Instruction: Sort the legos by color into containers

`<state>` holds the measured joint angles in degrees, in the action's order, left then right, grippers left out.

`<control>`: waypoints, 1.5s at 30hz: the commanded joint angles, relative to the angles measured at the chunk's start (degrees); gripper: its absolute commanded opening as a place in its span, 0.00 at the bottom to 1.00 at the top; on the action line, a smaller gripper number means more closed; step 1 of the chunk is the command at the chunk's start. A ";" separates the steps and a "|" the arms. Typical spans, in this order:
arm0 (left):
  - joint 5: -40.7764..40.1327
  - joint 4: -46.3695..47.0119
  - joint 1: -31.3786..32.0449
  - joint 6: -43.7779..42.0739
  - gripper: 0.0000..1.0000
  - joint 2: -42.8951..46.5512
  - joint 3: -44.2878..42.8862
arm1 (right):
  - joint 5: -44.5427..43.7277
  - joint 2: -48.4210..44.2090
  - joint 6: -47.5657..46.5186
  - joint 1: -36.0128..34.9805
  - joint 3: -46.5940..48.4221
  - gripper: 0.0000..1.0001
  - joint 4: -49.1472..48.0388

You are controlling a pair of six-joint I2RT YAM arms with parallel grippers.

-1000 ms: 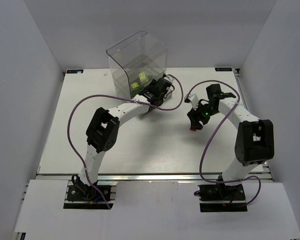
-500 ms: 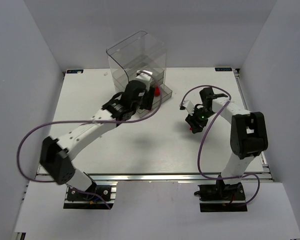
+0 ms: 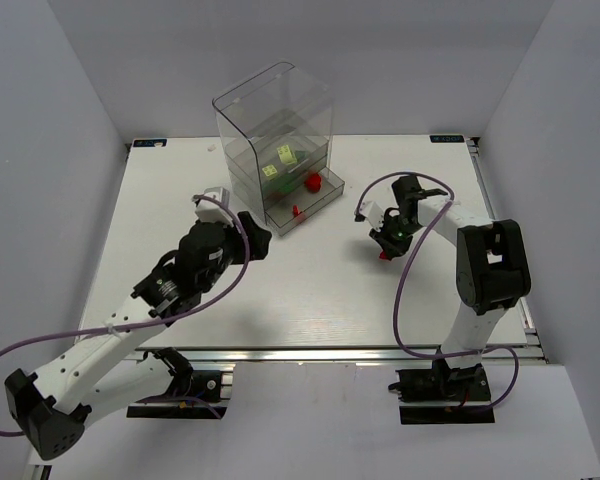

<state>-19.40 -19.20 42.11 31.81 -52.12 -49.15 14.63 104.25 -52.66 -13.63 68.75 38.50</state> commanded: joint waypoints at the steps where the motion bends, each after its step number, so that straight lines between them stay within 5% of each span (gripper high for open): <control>1: -1.61 -0.66 -0.18 7.29 0.80 4.82 3.26 | -2.42 0.69 -0.77 -0.52 -1.34 0.11 -2.90; 9: -2.14 -3.39 -0.18 11.78 0.80 10.01 7.66 | 2.41 1.83 1.94 -0.61 4.18 0.00 -1.24; 18: -0.99 -2.07 -0.18 17.13 0.79 13.53 12.05 | 11.64 11.49 5.20 -4.20 33.18 0.00 6.32; 23: 0.67 -0.93 -0.18 20.39 0.78 14.32 14.78 | 11.73 19.23 5.91 -7.20 47.06 0.00 4.40; 29: 1.12 -1.63 -0.18 21.89 0.79 14.24 14.52 | 9.45 23.28 7.39 -10.71 47.97 0.00 -7.11; 30: 0.94 -1.72 -0.18 21.89 0.78 14.24 14.52 | 9.10 24.15 7.66 -11.41 48.40 0.03 -7.99; 34: 0.77 -2.68 -0.18 22.76 0.78 14.50 14.60 | 8.04 26.36 8.72 -12.74 50.60 0.39 -9.06; 39: 0.59 -1.81 -0.18 23.56 0.78 14.77 16.18 | 8.39 25.75 11.88 -12.92 49.55 0.47 -11.16; 43: 0.59 -0.75 -0.18 23.21 0.79 13.54 16.01 | 10.32 24.43 12.85 -12.65 47.80 0.33 -11.25; 44: 0.50 -0.75 -0.18 23.03 0.79 13.19 15.75 | 11.28 24.08 12.76 -12.30 46.83 0.22 -11.17; 45: 0.41 -0.84 -0.18 22.86 0.79 12.49 15.49 | 12.51 22.94 12.24 -12.30 45.96 0.00 -10.82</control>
<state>-18.85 -21.17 42.11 54.74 -38.83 -33.26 24.05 131.26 -41.98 -26.37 115.63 29.85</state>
